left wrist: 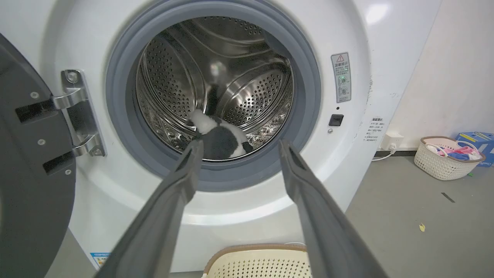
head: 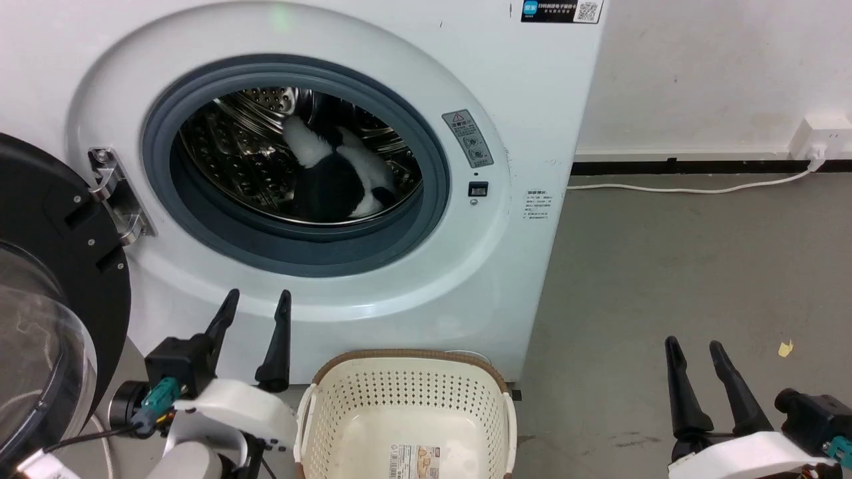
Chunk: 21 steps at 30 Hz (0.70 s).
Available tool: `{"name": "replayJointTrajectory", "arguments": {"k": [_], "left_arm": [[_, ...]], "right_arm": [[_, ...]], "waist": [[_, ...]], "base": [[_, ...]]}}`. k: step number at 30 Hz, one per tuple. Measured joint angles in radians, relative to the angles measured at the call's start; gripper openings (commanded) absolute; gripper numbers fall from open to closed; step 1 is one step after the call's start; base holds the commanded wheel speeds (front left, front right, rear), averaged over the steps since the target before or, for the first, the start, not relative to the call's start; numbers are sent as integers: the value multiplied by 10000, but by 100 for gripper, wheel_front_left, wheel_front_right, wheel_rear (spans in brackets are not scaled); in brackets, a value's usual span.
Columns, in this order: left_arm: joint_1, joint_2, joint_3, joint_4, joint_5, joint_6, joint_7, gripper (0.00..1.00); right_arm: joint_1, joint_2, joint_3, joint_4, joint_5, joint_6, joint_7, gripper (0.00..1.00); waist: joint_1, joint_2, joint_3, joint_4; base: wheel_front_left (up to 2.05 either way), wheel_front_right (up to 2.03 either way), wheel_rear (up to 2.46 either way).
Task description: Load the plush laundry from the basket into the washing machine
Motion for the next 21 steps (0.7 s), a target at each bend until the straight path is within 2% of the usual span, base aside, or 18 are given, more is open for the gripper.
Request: {"name": "replayJointTrajectory", "arguments": {"k": [6, 12, 21], "left_arm": [[720, -61, 460, -514, 52, 75, -73, 100], [1252, -431, 940, -832, 215, 77, -75, 100], [1689, -863, 1047, -704, 525, -222, -75, 100]], "right_arm": [[206, 0, 17, 90, 4, 0, -86, 100], [328, 2, 19, 111, -35, 0, -157, 100], [550, 2, 182, 113, -380, 0, -157, 100]], "waist": [[0, 0, 34, 20], [0, 0, 38, 54], [0, 0, 21, 36]], "base": [[0, 0, 0], [0, 0, 0], [0, 0, 0]]}}
